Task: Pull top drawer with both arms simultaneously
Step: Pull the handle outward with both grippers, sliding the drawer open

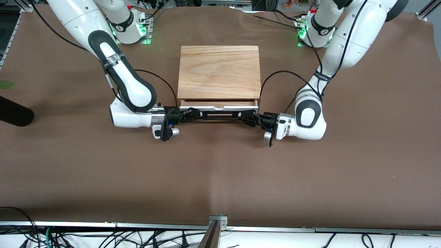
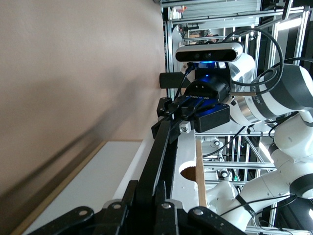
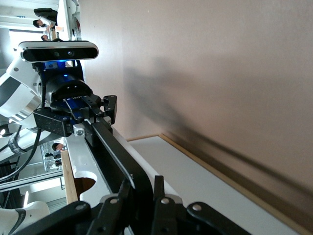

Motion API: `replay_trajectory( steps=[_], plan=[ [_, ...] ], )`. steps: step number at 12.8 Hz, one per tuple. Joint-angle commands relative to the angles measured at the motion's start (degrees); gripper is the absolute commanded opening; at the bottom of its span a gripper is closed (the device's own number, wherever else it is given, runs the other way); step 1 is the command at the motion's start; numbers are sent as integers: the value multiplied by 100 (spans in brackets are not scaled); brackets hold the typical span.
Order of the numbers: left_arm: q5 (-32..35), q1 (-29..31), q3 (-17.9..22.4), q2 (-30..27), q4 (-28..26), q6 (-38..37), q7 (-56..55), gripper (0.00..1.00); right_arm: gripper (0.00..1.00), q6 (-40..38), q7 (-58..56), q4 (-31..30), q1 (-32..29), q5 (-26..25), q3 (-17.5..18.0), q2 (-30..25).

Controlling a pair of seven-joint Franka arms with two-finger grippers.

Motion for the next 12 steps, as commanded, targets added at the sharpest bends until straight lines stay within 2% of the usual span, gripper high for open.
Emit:
replay_trajectory(
  steps=[1,4,8,12],
  plan=[
    [-79,90,27,302,749,31,-262,1,0,-185,266,788,-256,-541,18,696],
    [-70,81,27,680,1320,225,-551,1,0,-484,881,1727,-345,-1148,27,1250],
    [-70,20,158,1033,1787,243,-587,1,0,-643,1163,2713,-336,-1237,27,1945],
    [-70,-76,176,1191,2043,480,-710,1,0,-643,1383,3189,-327,-1334,18,2218]
  ],
)
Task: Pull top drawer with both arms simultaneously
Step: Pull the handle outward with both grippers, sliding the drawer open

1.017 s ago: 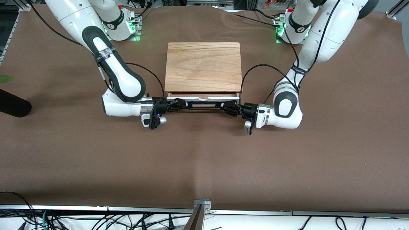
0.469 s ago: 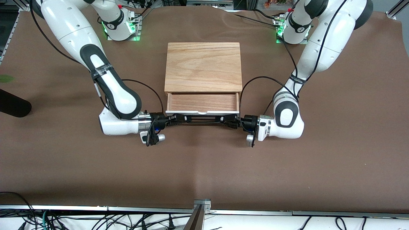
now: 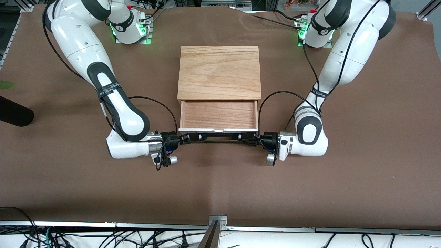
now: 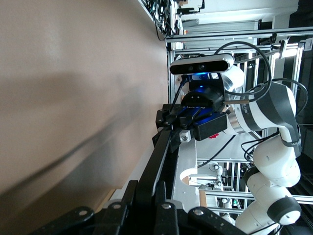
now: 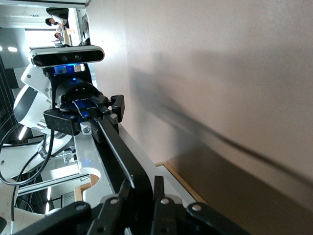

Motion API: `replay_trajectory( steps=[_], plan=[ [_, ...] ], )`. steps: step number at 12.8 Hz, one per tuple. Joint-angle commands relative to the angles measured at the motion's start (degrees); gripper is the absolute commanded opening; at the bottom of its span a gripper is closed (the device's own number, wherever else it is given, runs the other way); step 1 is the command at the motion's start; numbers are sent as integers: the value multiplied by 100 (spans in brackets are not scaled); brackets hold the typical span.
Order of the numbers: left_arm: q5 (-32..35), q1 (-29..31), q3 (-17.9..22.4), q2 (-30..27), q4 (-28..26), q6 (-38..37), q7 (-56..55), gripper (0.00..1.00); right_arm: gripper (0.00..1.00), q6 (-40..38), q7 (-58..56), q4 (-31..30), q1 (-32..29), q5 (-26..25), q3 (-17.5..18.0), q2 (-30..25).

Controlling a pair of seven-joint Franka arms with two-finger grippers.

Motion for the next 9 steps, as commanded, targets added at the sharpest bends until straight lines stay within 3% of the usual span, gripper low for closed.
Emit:
replay_trajectory(
  steps=[1,9],
  plan=[
    [-78,-54,100,140,400,349,-49,0,0,258,276,603,-149,-385,-115,409],
    [-70,-63,100,184,690,385,-313,0,0,319,276,849,-140,-641,-132,435]
  ],
)
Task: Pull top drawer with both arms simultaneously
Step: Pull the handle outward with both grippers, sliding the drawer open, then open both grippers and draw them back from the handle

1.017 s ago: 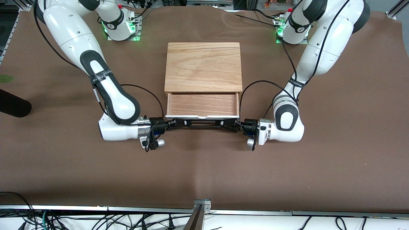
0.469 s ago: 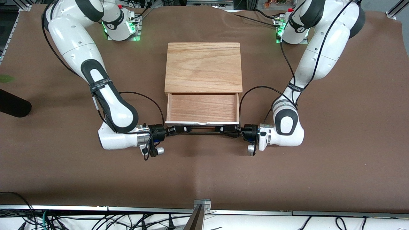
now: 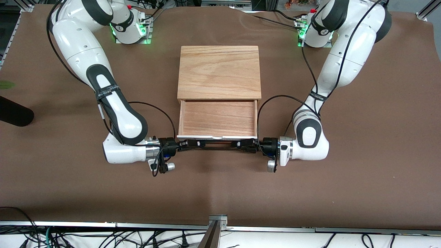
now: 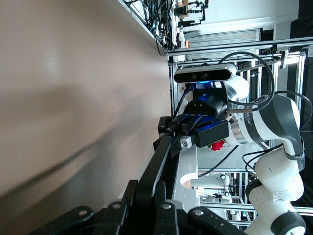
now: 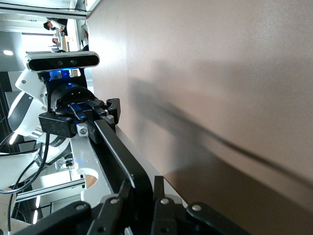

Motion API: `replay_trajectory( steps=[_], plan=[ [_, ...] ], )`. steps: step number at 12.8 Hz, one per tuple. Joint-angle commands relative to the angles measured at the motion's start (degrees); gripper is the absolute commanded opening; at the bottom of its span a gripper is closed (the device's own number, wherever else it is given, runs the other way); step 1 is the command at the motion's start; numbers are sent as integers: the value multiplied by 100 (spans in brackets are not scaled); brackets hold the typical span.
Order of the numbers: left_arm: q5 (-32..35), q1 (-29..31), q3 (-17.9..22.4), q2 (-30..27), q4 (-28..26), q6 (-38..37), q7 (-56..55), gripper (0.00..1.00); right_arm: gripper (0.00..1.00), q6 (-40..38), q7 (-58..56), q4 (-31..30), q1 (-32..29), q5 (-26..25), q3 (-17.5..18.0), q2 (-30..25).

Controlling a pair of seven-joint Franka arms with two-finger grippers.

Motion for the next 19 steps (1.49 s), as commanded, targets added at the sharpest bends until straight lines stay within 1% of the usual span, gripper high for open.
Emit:
replay_trajectory(
  steps=[1,2,3,4,5,6,7,8,9,13,15,17,18,19],
  plan=[
    [-70,29,71,13,153,141,-152,4,0,253,123,318,-149,-329,-155,253],
    [-70,29,71,13,135,141,-143,11,0,262,123,309,-140,-321,-155,261],
    [-70,11,71,13,135,141,-143,23,0,271,123,300,-140,-303,-147,279],
    [-70,2,71,13,135,141,-143,36,14,280,106,309,-140,-303,-155,305],
    [-70,-6,71,13,126,141,-143,56,29,297,71,309,-140,-303,-155,306],
    [-70,-6,71,13,126,141,-134,89,40,297,70,309,-140,-303,-147,297],
    [-70,-6,71,-5,126,141,-125,100,56,297,62,318,-140,-303,-146,297],
    [-70,-6,71,-5,118,141,-125,100,74,297,53,318,-140,-303,-146,288],
    [-70,-6,63,-13,109,141,-134,100,100,297,53,318,-131,-303,-146,271],
    [-61,-6,71,-49,109,141,-169,100,100,289,123,467,-131,-268,-129,227],
    [-35,20,80,-154,109,141,-178,100,100,210,141,502,-157,-268,-129,121],
    [525,81,80,-329,109,141,-378,100,100,192,263,397,-201,-303,-138,-124],
    [885,99,89,-443,117,141,-720,100,100,166,272,110,-262,-329,-146,-404],
    [1393,99,115,-610,118,141,-1071,100,100,157,273,-259,-341,-355,-155,-763]
  ],
)
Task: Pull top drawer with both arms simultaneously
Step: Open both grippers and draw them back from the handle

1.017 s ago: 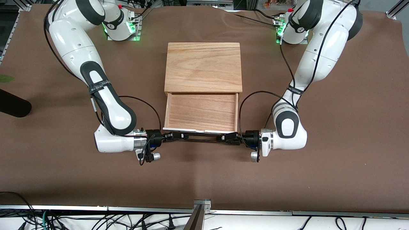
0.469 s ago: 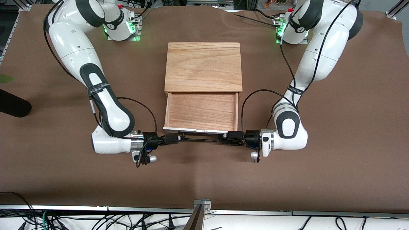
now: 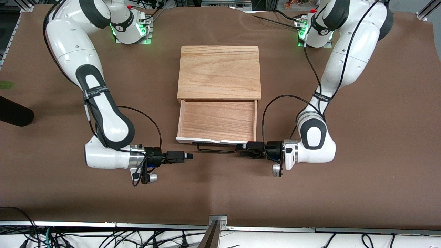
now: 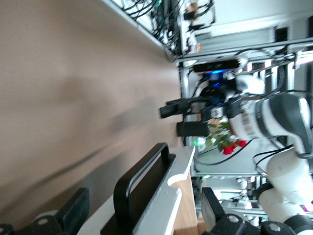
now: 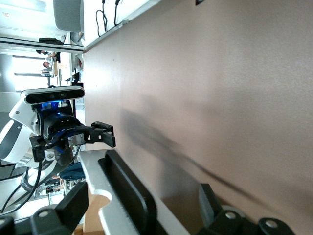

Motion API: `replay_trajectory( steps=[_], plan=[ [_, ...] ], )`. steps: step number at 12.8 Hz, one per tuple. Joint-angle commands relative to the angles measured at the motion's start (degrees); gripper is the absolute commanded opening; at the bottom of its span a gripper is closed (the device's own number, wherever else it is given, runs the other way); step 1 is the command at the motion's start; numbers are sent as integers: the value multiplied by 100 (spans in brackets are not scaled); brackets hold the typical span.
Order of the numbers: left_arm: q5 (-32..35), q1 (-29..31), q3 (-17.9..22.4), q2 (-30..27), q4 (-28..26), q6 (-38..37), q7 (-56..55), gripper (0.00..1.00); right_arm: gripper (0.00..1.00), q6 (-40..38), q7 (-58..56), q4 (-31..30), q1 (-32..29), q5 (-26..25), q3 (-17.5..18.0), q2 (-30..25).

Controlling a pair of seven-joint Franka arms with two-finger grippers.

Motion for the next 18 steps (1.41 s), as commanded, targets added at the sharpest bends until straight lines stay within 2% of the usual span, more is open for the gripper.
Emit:
replay_trajectory(
  steps=[1,4,7,8,10,12,14,15,18],
  plan=[
    [1417,24,179,-604,-69,-52,-936,100,100,-97,124,-953,-214,-214,-42,-1038],
    [3475,208,190,-1351,-131,-140,-1958,100,100,-692,89,-1622,-232,-976,-629,-2023],
    [5348,296,190,-1994,-333,-297,-1951,100,100,-932,71,-2325,-232,-2258,-877,-3042],
    [5754,401,190,-2109,-333,-464,-1942,100,100,-967,80,-2545,-232,-2715,-938,-3411],
    [6195,490,233,-2398,-333,-868,-1950,100,100,-976,97,-3080,-232,-3551,-1087,-4228],
    [6373,525,487,-2680,-333,-949,-1951,100,100,-1054,80,-3512,-232,-4281,-1385,-4985],
    [6382,543,812,-2961,-342,-992,-1959,100,100,-1754,141,-3575,-232,-4625,-1685,-5469],
    [6373,586,988,-3067,-342,-1080,-1959,100,100,-1932,211,-3575,-232,-4844,-1712,-5611],
    [6373,911,1112,-3348,-351,-1089,-1933,100,100,-2425,712,-3523,-232,-4926,-1844,-5893]
  ],
)
